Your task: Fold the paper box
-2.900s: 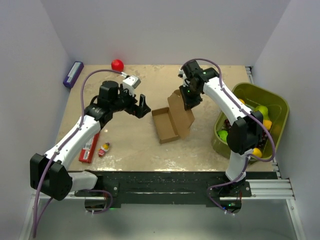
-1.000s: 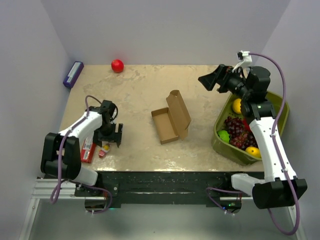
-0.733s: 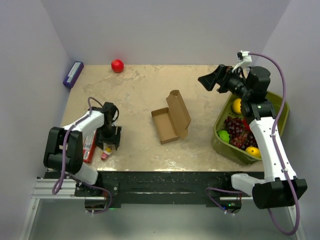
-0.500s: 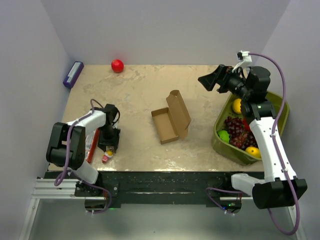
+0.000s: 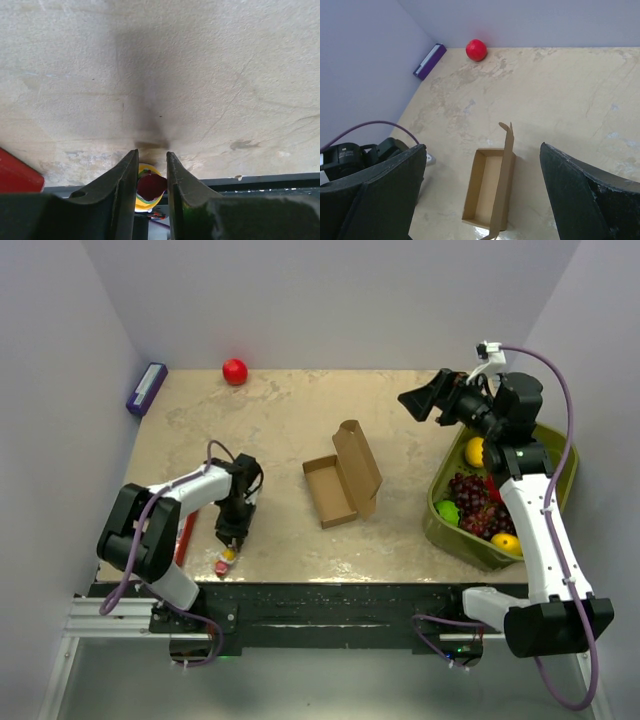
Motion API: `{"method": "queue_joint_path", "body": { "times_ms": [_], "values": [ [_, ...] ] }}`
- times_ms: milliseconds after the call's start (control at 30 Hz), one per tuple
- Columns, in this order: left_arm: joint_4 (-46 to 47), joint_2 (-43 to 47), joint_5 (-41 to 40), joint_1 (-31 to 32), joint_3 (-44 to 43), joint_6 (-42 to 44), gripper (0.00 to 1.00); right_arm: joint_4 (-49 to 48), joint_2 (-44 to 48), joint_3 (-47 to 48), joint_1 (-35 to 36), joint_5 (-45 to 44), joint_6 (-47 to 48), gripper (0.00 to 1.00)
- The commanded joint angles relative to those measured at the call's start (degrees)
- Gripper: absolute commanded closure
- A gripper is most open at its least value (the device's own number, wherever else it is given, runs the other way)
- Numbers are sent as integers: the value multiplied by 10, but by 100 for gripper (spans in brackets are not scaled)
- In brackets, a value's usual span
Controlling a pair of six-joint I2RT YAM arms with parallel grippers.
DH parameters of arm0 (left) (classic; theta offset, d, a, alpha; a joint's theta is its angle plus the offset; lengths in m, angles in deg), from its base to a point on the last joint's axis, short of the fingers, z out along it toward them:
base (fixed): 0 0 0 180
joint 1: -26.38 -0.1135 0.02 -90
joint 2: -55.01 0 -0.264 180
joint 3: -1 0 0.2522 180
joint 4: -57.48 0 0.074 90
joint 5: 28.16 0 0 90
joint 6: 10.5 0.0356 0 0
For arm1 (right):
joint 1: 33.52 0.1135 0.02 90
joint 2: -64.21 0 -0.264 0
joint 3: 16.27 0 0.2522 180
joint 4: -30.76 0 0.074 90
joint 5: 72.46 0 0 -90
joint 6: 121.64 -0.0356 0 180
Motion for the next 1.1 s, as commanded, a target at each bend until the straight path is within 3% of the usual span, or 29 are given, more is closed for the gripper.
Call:
{"method": "queue_joint_path", "body": {
  "times_ms": [0, 100, 167, 267, 400, 833, 933, 1067],
  "values": [
    [-30, 34, -24, 1, -50, -12, 66, -20, 2, -6, -5, 24, 3, 1],
    [-76, 65, -37, 1, -70, -27, 33, -23, 2, -10, -5, 27, 1, 1],
    [-91, 96, -21, 1, -61, -59, 22, -26, 2, -11, -6, 30, -1, 1],
    [-90, 144, 13, 1, -16, -101, 16, -40, 5, -16, -6, 48, -12, 1],
    [-90, 167, -23, 0, 44, -119, 0, -48, 12, -20, -6, 61, -21, 1],
    [13, 102, 40, -1, 60, -132, 1, -49, 19, -20, -5, 70, -28, 1],
    [23, 85, 42, -1, 56, -121, 8, -48, 18, -18, -5, 69, -26, 1],
    [35, 79, 46, -1, 36, -112, 32, -48, 16, -18, -6, 67, -26, 1]
  ]
}}
